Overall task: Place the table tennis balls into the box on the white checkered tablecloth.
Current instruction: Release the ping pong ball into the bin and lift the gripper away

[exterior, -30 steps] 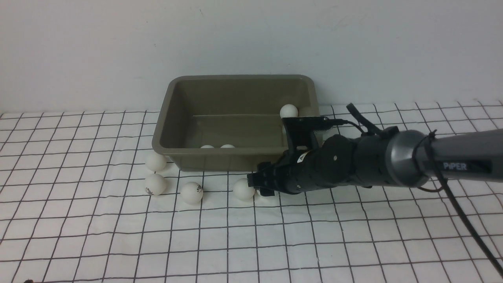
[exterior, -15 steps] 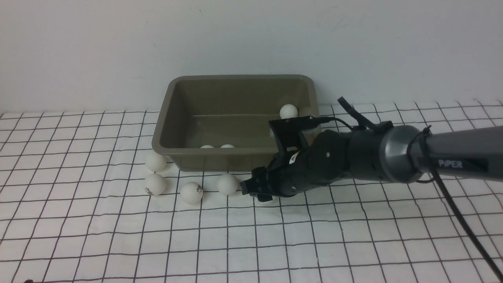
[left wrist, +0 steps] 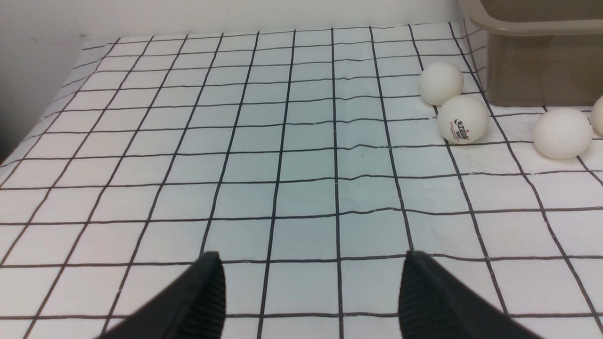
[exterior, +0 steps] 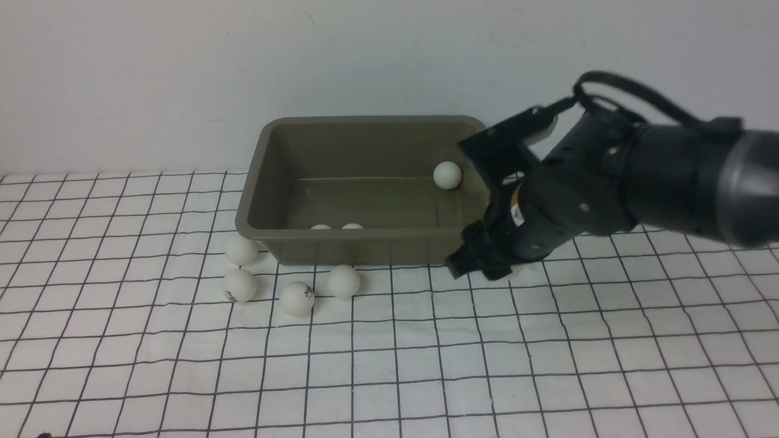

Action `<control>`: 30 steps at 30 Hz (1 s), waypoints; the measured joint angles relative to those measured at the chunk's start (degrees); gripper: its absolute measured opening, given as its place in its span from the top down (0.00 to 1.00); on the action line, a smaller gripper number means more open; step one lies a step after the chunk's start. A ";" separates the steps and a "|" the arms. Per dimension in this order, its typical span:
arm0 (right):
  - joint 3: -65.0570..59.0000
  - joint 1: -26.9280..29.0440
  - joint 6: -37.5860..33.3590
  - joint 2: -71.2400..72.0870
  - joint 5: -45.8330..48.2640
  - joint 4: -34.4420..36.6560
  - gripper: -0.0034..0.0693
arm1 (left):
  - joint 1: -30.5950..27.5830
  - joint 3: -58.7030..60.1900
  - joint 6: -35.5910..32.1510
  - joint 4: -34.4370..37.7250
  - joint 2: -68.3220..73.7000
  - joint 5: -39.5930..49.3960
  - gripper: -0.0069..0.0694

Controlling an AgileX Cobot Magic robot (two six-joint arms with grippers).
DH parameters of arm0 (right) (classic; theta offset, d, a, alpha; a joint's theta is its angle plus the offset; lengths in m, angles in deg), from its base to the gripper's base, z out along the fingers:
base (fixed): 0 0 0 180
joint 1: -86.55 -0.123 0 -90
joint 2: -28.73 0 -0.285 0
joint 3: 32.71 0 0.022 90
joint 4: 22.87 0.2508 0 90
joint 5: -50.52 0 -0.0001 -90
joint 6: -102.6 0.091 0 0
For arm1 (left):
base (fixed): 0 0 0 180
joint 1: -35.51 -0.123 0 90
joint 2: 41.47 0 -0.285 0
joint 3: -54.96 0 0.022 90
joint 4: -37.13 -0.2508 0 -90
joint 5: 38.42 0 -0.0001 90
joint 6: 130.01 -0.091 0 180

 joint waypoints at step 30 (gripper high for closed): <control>10.75 6.11 2.14 -12.43 -31.87 -11.24 0.44 | 0.00 0.00 0.00 0.00 0.00 0.00 0.32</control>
